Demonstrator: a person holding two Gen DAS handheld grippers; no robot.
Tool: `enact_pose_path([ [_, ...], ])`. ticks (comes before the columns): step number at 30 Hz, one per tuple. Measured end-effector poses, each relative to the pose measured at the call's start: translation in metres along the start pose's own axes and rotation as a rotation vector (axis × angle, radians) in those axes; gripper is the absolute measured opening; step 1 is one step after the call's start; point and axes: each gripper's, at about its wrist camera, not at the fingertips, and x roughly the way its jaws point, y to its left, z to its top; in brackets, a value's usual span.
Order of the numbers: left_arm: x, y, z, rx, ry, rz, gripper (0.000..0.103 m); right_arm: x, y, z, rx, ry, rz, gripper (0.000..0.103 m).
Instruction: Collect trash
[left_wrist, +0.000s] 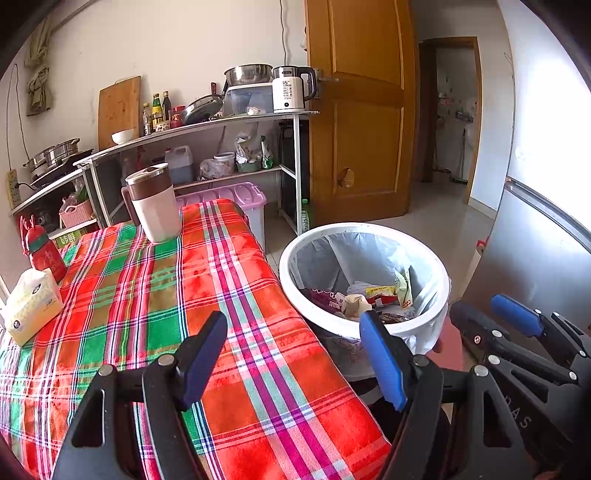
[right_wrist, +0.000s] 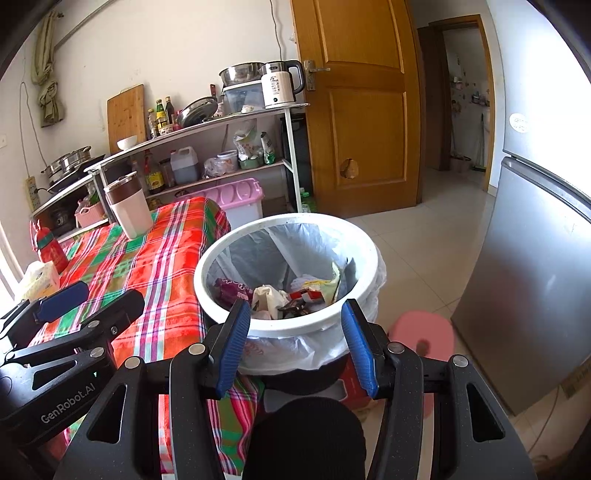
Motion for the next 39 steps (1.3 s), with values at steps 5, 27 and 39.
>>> enact_pose_path([
  [5, 0.0014, -0.0009, -0.0005, 0.002, 0.004, -0.002, 0.076, 0.0001, -0.0002, 0.0002, 0.001, 0.001, 0.004, 0.052],
  [27, 0.0005, -0.0031, -0.0013, 0.003, 0.003, -0.004, 0.076, -0.0007, 0.0013, -0.0009, 0.005, -0.001, 0.009, 0.052],
  [39, -0.0022, -0.0019, -0.0016, 0.001, 0.002, -0.003, 0.076, -0.0011, 0.0014, -0.0016, 0.005, -0.001, 0.012, 0.052],
])
